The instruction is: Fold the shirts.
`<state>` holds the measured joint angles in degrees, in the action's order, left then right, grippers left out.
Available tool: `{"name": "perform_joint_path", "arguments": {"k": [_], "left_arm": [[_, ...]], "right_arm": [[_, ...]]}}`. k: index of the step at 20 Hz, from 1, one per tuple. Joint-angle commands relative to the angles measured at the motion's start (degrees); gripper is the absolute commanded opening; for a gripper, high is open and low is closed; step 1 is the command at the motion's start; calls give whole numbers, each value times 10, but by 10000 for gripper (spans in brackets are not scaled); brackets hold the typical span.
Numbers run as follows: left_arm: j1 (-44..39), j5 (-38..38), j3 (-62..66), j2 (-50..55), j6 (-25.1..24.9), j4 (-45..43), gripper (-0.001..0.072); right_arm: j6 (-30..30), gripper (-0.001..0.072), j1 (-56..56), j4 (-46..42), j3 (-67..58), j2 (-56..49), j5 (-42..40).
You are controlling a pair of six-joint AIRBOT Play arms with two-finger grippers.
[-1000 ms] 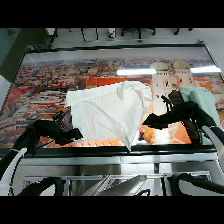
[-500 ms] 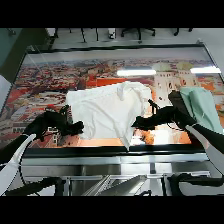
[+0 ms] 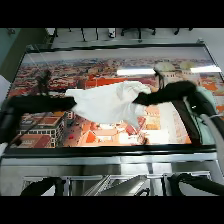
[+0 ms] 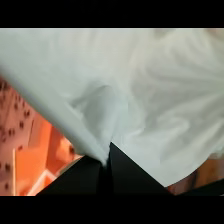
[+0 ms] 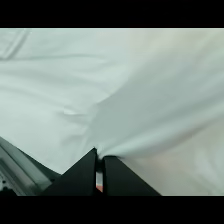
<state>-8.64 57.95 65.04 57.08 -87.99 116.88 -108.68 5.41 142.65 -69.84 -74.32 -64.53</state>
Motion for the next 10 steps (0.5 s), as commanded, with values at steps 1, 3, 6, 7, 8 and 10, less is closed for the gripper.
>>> {"name": "perform_joint_path", "arguments": {"k": [1, 3, 6, 7, 8, 10], "left_arm": [[-1, -31, 155, -135, 6, 17, 12], [-1, -53, 253, -189, 6, 14, 11], [2, -69, 350, -237, 6, -1, 11], [9, -66, 368, -243, 6, -19, 11], [21, -59, 382, -242, 7, -26, 11], [48, -30, 398, -219, 7, -27, 11]], "right_arm": [[-10, 16, -48, 0, -188, 136, -32], [-21, 16, -78, -27, -296, 202, -13], [-49, 16, -94, -78, -403, 265, 11], [-49, 15, -94, -94, -419, 274, 16], [-50, 16, -94, -103, -424, 280, 16], [-49, 16, -94, -105, -422, 271, -1]]}}
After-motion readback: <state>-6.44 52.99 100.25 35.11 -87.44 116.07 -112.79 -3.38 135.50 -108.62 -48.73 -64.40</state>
